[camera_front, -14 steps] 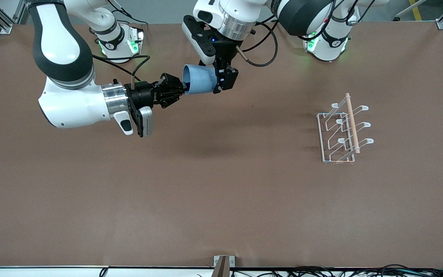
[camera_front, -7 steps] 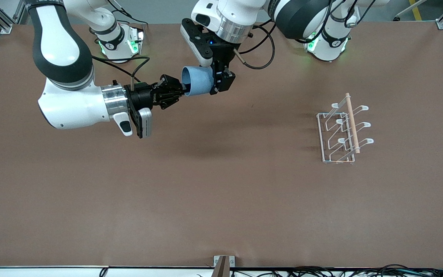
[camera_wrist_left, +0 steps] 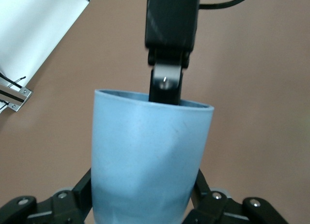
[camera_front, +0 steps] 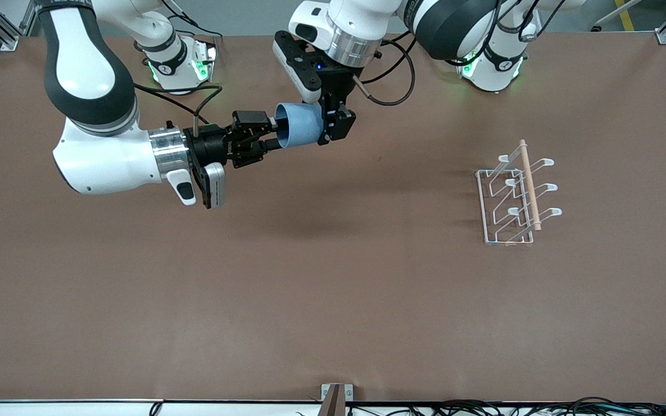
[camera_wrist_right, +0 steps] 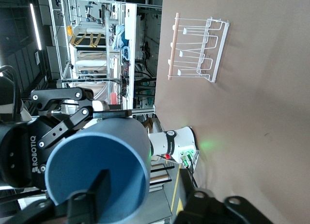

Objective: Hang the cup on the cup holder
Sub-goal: 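Carry the cup to the rack while the right gripper releases, withdraws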

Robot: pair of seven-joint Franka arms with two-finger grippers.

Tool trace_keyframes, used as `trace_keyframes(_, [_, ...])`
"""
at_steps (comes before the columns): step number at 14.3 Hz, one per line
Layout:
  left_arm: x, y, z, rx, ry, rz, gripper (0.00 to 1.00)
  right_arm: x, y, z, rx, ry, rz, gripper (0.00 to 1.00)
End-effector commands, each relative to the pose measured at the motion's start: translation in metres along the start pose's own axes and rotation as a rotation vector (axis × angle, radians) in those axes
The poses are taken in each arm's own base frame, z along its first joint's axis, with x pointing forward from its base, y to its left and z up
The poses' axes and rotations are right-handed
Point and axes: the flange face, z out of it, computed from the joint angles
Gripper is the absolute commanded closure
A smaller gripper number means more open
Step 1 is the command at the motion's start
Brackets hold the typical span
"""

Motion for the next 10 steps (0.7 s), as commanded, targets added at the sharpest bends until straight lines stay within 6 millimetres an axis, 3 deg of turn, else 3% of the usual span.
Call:
trace_keyframes(1, [-0.008,-0.013,0.0,0.018,-0.061,-0.005,0.71,-0.001,0.003,-0.014,0.01,0.016,-0.008,0.0])
trace_keyframes(4, [-0.03,-0.036,0.011,0.032,-0.204,-0.033,0.7,-0.005,0.011,-0.043,-0.082,0.035,-0.01,0.0])
trace_keyframes(7, [-0.065,-0.071,0.021,0.066,-0.396,-0.063,0.69,-0.019,0.019,-0.092,-0.269,0.055,-0.015,0.0])
trace_keyframes(10, [-0.113,-0.122,0.04,0.072,-0.62,-0.032,0.69,-0.036,0.021,-0.14,-0.44,0.071,-0.021,0.0])
